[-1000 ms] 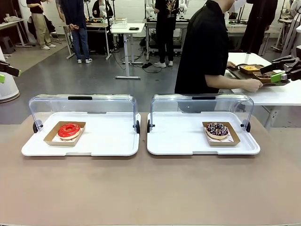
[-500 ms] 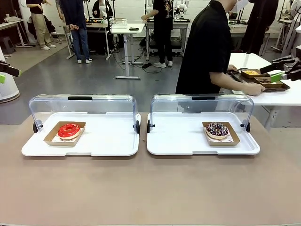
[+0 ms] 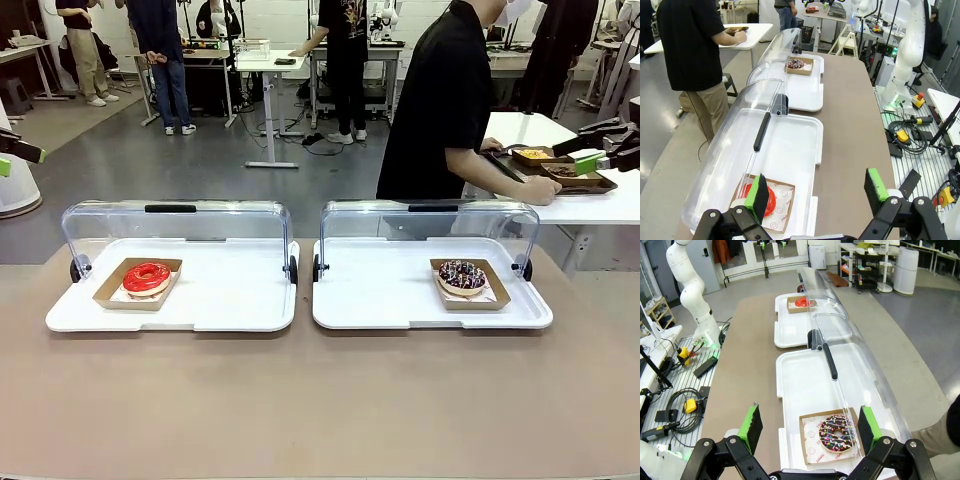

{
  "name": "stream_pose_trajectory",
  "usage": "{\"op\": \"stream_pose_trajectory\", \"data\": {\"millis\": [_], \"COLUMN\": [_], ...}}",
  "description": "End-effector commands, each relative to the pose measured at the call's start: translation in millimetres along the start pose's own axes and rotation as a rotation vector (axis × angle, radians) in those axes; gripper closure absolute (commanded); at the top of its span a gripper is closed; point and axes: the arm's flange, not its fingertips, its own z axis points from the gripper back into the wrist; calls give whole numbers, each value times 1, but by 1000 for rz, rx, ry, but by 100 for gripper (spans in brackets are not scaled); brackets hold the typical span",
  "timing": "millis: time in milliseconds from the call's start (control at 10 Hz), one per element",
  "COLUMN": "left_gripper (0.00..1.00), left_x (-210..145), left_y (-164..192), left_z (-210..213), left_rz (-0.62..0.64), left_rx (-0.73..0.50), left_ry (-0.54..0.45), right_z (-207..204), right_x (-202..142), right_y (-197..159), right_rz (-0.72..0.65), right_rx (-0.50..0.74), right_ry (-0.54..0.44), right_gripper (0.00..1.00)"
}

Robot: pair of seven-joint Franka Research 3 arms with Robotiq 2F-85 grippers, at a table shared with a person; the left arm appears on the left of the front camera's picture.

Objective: Provide the desired donut to the person.
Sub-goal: Place the picked Paper togo box onto the Handle tray extended by the person.

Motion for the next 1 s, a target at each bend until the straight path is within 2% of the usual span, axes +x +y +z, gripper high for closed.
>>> {"op": "stream_pose_trajectory", "data": {"millis": [0, 900], "left_gripper": [0, 0], "left_x": [0, 0], "left_y": [0, 0], "left_z": [1, 1], "left_rz": [0, 0], "left_rx": [0, 0], "left_ry": [-2, -2], "right_z": [-1, -1], "right_x": [2, 2], "right_y": [0, 0], "right_rz": [-5, -5], "right_rx": [-3, -3], "right_ry": [1, 1], "right_gripper": [0, 0]}}
